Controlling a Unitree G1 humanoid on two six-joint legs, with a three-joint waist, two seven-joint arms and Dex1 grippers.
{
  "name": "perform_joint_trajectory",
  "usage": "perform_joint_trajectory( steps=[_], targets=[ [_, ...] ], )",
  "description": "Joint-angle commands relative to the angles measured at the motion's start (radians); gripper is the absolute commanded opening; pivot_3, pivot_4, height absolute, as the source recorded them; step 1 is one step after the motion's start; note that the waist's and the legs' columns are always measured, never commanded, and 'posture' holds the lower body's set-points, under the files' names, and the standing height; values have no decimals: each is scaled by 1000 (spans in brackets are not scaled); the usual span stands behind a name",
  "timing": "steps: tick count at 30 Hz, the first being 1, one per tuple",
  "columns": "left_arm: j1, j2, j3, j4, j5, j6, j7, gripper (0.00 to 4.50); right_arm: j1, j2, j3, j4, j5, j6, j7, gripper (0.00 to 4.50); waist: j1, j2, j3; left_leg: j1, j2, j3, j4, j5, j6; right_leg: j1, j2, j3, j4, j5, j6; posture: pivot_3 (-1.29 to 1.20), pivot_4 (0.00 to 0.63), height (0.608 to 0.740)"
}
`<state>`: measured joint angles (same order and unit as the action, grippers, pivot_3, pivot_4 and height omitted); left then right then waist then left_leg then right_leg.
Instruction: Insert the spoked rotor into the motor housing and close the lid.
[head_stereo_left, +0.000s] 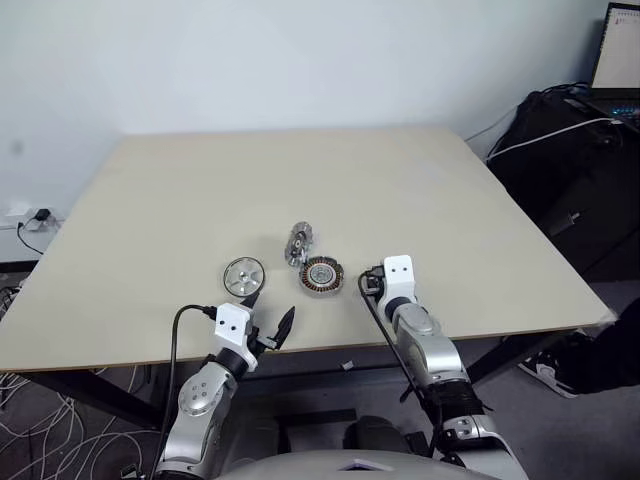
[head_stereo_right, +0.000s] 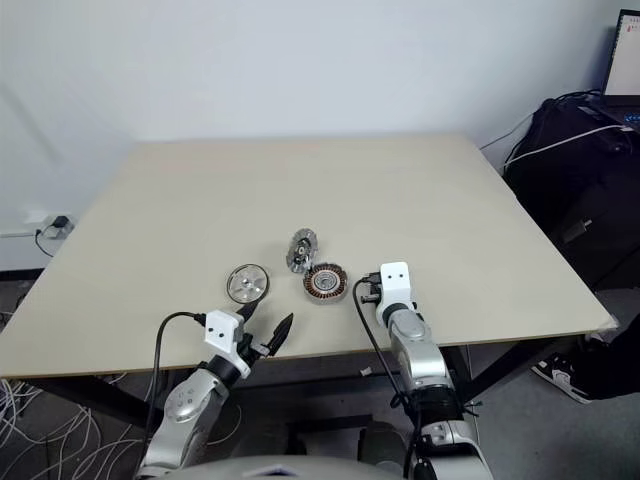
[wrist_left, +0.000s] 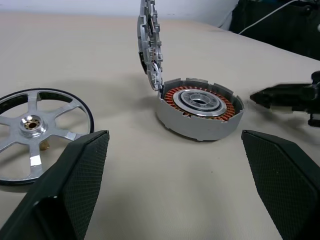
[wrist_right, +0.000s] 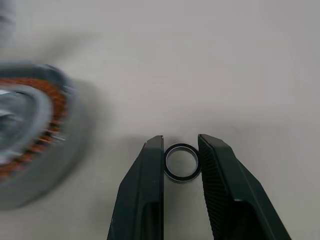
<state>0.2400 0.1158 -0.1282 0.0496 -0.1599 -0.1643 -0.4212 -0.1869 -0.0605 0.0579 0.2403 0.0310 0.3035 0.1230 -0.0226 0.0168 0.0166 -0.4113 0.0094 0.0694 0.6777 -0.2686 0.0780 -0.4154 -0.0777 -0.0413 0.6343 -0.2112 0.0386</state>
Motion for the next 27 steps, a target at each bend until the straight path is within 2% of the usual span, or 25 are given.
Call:
perform_joint_trajectory(
  steps=[1,10,27],
  targets=[
    [-16,-3,-2,-12,-4,-21,-10,4500,-22,14,30,-113,-1,20,18,688,1,0,0,0,0,0,0,0,0,0,0,0,0,0,0,0,0,740],
    [-20,-9,-1,-13,-2,-20,-5,4500,-83,43,120,-87,-23,40,63,688,3,0,0,0,0,0,0,0,0,0,0,0,-1,0,0,0,0,740],
    [-18,-19,3,-26,-1,-20,10,4500,-140,68,157,62,-48,22,103,688,2,0,0,0,0,0,0,0,0,0,0,0,-1,0,0,0,0,740]
  ],
)
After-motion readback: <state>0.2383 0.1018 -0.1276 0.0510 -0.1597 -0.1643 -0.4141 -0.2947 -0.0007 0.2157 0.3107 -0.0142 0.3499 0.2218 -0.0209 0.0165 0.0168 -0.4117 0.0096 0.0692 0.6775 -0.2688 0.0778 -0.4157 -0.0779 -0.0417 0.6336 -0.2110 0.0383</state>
